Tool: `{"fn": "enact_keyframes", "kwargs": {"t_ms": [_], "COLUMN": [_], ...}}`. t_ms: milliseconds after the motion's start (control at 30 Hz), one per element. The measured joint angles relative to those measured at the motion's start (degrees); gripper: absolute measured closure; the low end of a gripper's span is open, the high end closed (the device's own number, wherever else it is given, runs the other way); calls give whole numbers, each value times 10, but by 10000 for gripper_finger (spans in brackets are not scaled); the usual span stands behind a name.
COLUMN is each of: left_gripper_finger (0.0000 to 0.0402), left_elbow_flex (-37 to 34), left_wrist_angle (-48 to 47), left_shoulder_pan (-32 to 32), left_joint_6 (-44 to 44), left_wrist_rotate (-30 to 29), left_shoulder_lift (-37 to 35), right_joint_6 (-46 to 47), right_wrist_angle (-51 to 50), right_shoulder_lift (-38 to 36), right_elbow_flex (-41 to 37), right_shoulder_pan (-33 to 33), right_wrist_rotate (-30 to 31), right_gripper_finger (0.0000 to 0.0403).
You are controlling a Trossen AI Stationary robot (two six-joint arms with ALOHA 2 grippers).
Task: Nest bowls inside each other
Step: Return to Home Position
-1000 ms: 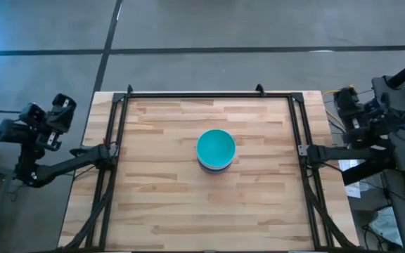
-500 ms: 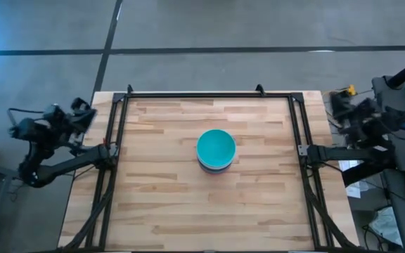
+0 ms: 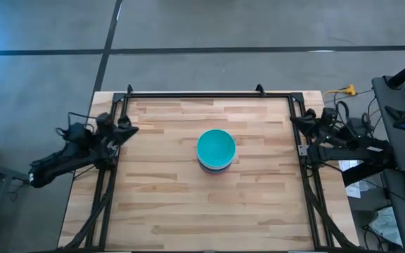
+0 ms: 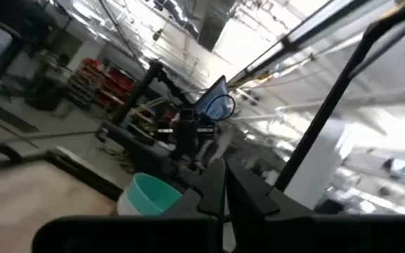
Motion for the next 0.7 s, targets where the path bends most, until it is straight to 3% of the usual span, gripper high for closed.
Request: {"fn": "enact_keyframes", "kwargs": {"t_ms": [67,233,400,500,633,700], "left_gripper_finger": [402,402,402,402,402,402], "left_elbow_flex": [-42,-130,-130,-131,-131,-131], "left_wrist_angle": [51,181,162,162,162,162], "left_shoulder_pan": [0,0,0,0,0,0], "left_joint_6": [-36,-86,-85,-85,-87,-98], "left_wrist_rotate": [4,-7,-14,-13,-13,-13], "left_shoulder_lift": [-1,0,1,-1,-1,0], "right_joint_6": [12,-4,30,47,26,-1], "right_wrist_angle": [-7,87,170,290,527,539], "right_shoulder_lift": [0,0,0,0,0,0], "right_elbow_flex": [0,-23,-86,-155,-258,-250], "right_shoulder_pan": [0,0,0,0,0,0], "right_wrist_rotate": [-3,-4,-4,-4,11,19], "right_gripper_finger": [394,394,394,394,394,394]}}
